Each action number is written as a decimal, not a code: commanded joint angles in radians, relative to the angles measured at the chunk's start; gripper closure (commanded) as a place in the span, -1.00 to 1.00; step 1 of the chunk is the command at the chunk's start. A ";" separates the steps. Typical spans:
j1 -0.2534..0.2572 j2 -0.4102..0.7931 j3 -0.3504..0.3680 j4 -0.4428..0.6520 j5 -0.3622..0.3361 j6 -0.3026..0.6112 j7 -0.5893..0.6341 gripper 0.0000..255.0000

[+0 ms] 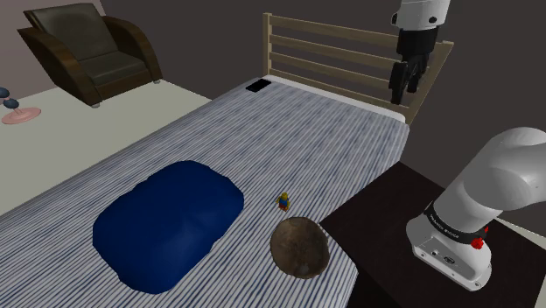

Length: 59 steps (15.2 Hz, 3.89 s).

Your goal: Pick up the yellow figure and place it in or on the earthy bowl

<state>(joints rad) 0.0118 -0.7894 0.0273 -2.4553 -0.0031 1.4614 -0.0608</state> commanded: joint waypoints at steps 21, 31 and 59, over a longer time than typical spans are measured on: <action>0.192 0.310 0.297 -0.289 0.233 0.828 0.151 -1.00; 0.169 0.721 0.483 -0.199 0.060 1.256 0.366 -1.00; 0.200 0.957 0.416 -0.134 -0.304 1.413 0.645 1.00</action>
<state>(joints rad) 0.2114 0.1671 0.4438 -2.5893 -0.3070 2.8746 0.5842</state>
